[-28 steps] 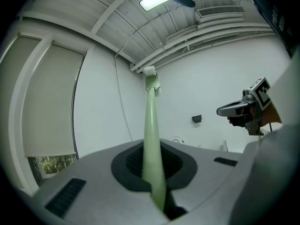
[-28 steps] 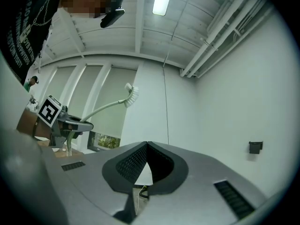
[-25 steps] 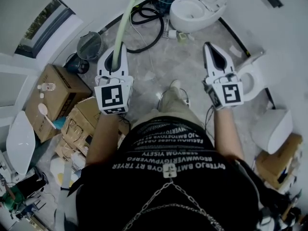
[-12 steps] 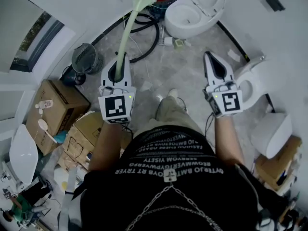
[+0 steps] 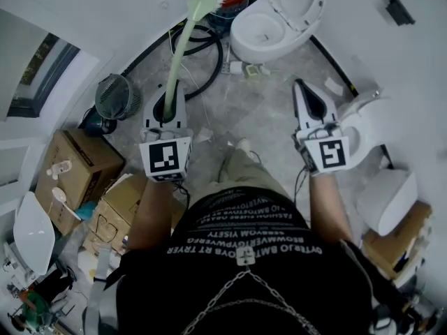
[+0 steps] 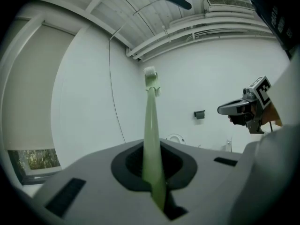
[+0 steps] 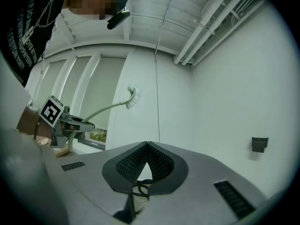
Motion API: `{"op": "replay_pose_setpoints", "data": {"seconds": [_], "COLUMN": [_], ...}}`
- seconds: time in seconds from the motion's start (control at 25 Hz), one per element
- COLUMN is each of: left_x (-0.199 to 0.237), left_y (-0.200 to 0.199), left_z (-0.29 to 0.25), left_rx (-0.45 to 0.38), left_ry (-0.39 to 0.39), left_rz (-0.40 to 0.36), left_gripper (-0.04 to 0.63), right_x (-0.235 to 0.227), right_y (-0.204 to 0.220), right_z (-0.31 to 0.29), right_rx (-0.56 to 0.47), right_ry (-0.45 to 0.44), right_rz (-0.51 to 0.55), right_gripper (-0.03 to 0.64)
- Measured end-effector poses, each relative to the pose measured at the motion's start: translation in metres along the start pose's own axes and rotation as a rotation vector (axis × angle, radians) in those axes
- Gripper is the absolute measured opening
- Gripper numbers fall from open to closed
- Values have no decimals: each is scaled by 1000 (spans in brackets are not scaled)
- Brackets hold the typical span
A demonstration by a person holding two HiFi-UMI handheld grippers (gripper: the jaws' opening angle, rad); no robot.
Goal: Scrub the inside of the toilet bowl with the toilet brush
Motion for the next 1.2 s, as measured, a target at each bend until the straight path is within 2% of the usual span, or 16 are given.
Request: {"op": "replay_pose_setpoints", "data": {"seconds": [0.08, 0.2, 0.32, 0.52, 0.8, 1.0, 1.2], "left_x": [2, 3, -3, -10, -27, -39, -43], "left_y": [-4, -8, -16, -27, -40, -40, -43], "left_z": [-15, -39, -62, -97, -126, -133, -137], "left_rx": [0, 15, 4, 0, 9, 23, 47], "left_ry": [-5, 1, -4, -1, -17, 0, 36], "left_rz": [11, -24, -7, -30, -41, -50, -65], "left_gripper": [2, 2, 2, 0, 0, 0, 0], "right_x": [-13, -34, -59, -99, -139, -151, -153], "right_y": [-2, -5, -8, -10, -11, -5, -4], "right_z": [-8, -20, -24, -36, -51, -55, -59], "right_rx": [2, -3, 1, -16, -25, -30, -19], "right_ry": [2, 4, 15, 30, 10, -16, 5], "right_rz": [1, -1, 0, 2, 20, 41, -25], "right_gripper": [3, 3, 3, 3, 3, 3, 3]}}
Point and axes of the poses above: the fingertips, and each gripper's own axes: z backward along the fingers, x to its left, y out of its underside, the point moved 8 cm from there along z, backward along the fingers, and after that the axes turned 6 degrees about -z, right-handed, at the moved point
